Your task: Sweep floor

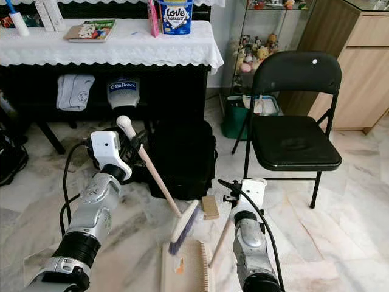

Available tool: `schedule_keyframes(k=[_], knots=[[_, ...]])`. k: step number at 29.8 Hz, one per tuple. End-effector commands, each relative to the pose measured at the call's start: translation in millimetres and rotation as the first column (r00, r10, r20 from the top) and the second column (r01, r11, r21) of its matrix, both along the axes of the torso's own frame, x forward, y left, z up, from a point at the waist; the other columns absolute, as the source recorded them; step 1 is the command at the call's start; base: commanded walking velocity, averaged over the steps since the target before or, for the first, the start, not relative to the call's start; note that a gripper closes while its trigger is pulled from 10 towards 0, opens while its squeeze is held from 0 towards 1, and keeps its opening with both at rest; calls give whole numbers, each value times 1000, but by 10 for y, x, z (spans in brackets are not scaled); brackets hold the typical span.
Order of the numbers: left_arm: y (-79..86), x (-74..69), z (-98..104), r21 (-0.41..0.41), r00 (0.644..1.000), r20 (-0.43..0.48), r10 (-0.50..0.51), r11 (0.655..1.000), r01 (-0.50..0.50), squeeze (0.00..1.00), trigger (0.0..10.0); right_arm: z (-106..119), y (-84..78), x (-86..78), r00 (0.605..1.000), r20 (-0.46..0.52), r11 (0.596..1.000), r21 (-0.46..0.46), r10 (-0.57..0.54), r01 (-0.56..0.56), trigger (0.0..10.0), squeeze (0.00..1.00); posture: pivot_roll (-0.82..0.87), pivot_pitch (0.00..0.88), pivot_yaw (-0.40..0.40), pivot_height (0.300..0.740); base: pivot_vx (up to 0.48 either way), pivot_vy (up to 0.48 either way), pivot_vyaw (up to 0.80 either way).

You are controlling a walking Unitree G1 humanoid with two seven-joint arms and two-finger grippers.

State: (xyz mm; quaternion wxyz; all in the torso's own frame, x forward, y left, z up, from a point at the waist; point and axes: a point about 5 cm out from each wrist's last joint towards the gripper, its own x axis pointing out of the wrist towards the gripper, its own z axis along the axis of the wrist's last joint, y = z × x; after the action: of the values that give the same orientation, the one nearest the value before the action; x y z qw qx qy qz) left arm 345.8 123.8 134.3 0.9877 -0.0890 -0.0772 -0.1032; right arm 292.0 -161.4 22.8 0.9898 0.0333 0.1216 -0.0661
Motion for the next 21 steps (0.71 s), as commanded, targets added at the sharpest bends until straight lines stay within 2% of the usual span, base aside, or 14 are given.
schedule_keyframes(k=[1, 6, 7, 21], knots=[[-79, 22, 153, -1, 998, 58, -25, 1000, 25, 0, 10000, -13, 9, -9, 1000, -11, 1000, -6, 0, 0, 10000, 0, -80, 47, 1, 740, 0, 0, 0], [-134, 36, 169, 6, 997, 63, -38, 999, 37, 0, 10000, -11, 12, -10, 1000, -11, 1000, -6, -1, 1, 10000, 0, -78, 47, 2, 740, 0, 0, 0], [-169, 73, 173, 11, 998, 61, -35, 999, 35, 0, 10000, -12, 17, -13, 1000, -11, 1000, -4, -1, 1, 10000, 0, -82, 48, 5, 740, 0, 0, 0], [-222, 188, 181, -5, 999, 47, 25, 1000, -25, 0, 10000, -45, -17, -80, 1000, -12, 1000, -4, -16, 16, 10000, 0, -127, 60, 24, 740, 0, 0, 0]])
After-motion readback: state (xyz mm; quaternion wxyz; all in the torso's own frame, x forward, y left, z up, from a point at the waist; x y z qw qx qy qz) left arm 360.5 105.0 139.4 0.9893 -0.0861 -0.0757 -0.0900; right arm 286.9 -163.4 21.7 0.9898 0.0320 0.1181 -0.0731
